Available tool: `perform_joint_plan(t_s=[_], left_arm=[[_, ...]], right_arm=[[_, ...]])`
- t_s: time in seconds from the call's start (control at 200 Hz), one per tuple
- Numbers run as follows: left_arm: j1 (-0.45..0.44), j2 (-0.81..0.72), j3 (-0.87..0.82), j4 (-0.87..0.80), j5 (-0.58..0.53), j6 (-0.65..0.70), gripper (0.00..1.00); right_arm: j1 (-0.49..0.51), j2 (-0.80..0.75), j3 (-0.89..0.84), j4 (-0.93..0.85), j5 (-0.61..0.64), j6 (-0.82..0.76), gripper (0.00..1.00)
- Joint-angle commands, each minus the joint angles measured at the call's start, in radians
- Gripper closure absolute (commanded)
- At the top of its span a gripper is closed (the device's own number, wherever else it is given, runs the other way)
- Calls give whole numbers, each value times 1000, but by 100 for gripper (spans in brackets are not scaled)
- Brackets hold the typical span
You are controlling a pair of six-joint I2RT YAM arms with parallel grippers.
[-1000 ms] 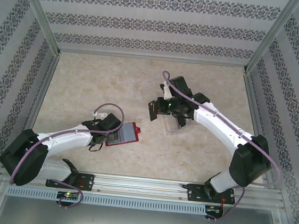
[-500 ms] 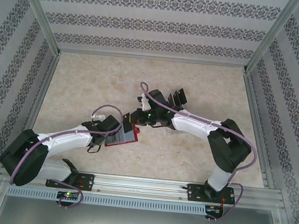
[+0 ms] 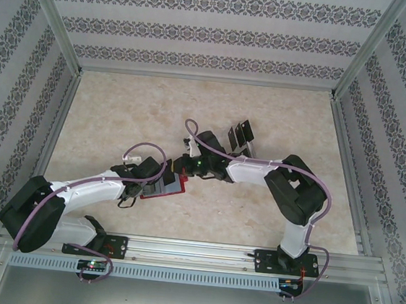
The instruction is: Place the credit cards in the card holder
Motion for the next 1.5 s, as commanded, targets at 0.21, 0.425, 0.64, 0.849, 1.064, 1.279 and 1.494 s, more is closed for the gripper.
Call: perform_joint_plan(t_s=[0.21,0.425,0.64,0.849,1.064,1.279,1.494], left_arm=[[-12,-7,-21,-61,-22,-13,18],[-12,-5,-23,-58,-22,-14,18],[-12,-6,-22,-60,-24,-13,18],[-12,-7,-21,-60,-22,-11,18],[-12,-6,-21,-58,-22,-10,18],[-12,-6,-18,-60,-20,-9,18],[-12,-4,-19,-62,-21,-8,18]], right_arm=[[33,36,-26,106,-10,27,100],[33,54,-49,129,6,40,100],[30,60,-74,144,20,44,100],[17,60,-103,172,31,63,100],[10,75,-104,190,5,77,100],[8,110,-90,207,-46,90,100],[8,124,-87,215,-66,100,100]])
